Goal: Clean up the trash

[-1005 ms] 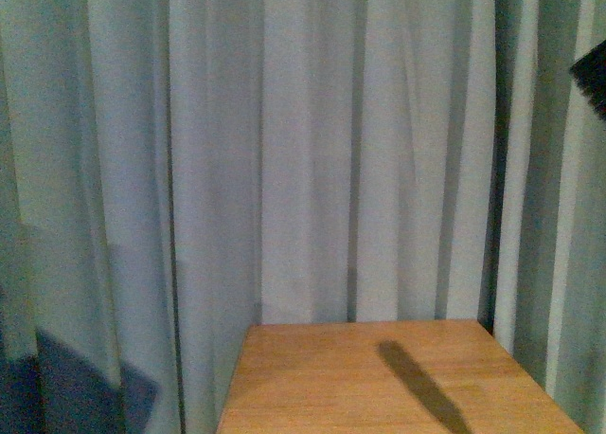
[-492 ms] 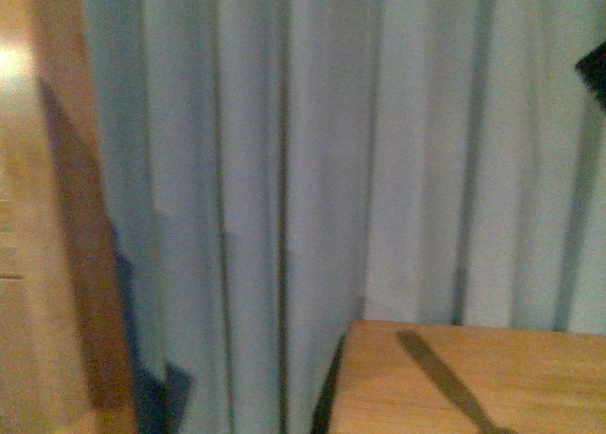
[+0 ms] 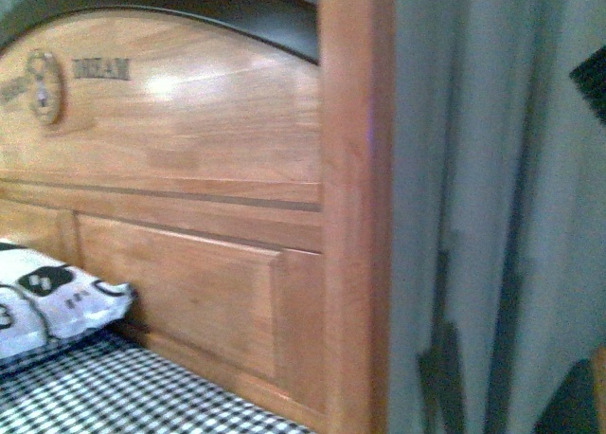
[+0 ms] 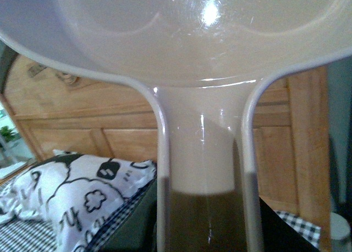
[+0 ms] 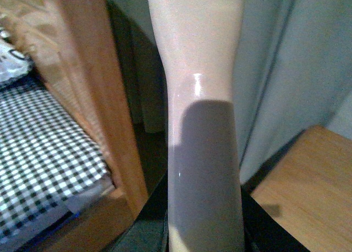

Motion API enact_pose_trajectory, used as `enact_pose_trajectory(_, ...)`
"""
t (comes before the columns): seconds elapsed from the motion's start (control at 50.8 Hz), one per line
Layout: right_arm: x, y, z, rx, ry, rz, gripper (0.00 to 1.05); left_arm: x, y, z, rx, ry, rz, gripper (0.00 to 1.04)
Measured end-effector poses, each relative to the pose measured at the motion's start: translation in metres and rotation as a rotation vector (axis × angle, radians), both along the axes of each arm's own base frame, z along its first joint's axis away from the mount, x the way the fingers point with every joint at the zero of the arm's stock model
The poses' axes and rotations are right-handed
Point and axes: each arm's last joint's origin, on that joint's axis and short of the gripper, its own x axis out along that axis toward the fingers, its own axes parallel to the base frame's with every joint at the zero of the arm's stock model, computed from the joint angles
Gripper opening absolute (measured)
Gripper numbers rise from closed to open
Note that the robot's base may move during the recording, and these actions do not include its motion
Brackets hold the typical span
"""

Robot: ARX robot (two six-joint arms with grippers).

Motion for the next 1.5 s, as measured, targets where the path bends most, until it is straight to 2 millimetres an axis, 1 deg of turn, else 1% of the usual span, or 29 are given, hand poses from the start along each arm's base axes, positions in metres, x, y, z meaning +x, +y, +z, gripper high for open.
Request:
enact_pose_trajectory(0.847, 0.0, 0.0, 0.0, 0.0, 0.0, 0.001, 0.18, 0.0, 0.0, 0.0, -0.001, 0.001, 0.005, 0.24)
enact_pose_trajectory(0.926, 0.0, 0.002, -0.001, -0.001, 0.002, 0.022, 0.18, -0.002, 0.001, 0.001, -0.007, -0.008, 0.015, 0.24)
enact_pose_trajectory(1.182, 0.0, 0.0, 0.0, -0.002, -0.002, -0.004, 0.18, 0.0, 0.0, 0.0, -0.004, 0.0, 0.003, 0.24)
enact_pose_trajectory(1.221, 0.0, 0.0, 0.0, -0.002, -0.002, 0.002, 0.18, 0.0, 0.003, 0.001, -0.049, 0.075, 0.071, 0.24)
enact_pose_trajectory(1.261, 0.001, -0.001, 0.0, 0.03, 0.03, 0.051, 0.18, -0.001, 0.007, 0.004, -0.083, 0.133, 0.097, 0.24)
enact_pose_trajectory(1.32, 0.004, -0.006, 0.005, 0.081, 0.067, 0.163, 0.18, 0.001, 0.02, 0.013, -0.159, 0.219, 0.146, 0.24)
enact_pose_trajectory(1.339, 0.006, -0.007, 0.006, 0.085, 0.067, 0.163, 0.18, 0.003, 0.025, 0.015, -0.181, 0.242, 0.157, 0.24)
enact_pose_trajectory(1.418, 0.017, -0.017, 0.022, 0.1, 0.047, 0.164, 0.18, 0.009, 0.042, 0.031, -0.223, 0.247, 0.171, 0.24)
enact_pose_trajectory(1.438, 0.018, -0.018, 0.025, 0.101, 0.043, 0.161, 0.18, 0.011, 0.048, 0.037, -0.233, 0.242, 0.175, 0.24)
enact_pose_trajectory(1.497, 0.029, -0.023, 0.044, 0.095, 0.006, 0.151, 0.18, 0.017, 0.066, 0.055, -0.241, 0.227, 0.182, 0.24)
